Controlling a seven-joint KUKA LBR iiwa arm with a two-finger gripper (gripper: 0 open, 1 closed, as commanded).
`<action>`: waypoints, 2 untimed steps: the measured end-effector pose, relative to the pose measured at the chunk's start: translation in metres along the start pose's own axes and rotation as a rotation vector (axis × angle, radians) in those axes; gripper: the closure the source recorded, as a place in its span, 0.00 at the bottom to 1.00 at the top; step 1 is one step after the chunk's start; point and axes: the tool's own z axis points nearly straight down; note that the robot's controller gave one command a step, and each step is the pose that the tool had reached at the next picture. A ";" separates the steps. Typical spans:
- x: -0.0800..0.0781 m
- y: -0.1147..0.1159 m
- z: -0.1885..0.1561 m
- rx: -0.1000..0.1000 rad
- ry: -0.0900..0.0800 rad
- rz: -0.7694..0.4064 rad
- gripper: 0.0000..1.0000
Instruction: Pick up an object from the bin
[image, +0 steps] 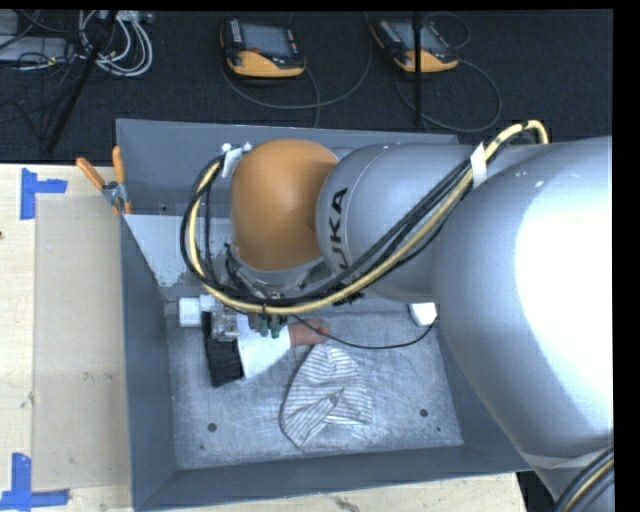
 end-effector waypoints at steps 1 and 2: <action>0.009 -0.005 -0.068 -0.001 -0.002 0.024 1.00; 0.000 -0.004 -0.062 -0.009 -0.023 0.029 1.00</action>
Offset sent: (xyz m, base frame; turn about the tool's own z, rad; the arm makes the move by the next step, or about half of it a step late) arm 0.0090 -0.0094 -0.0569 0.0473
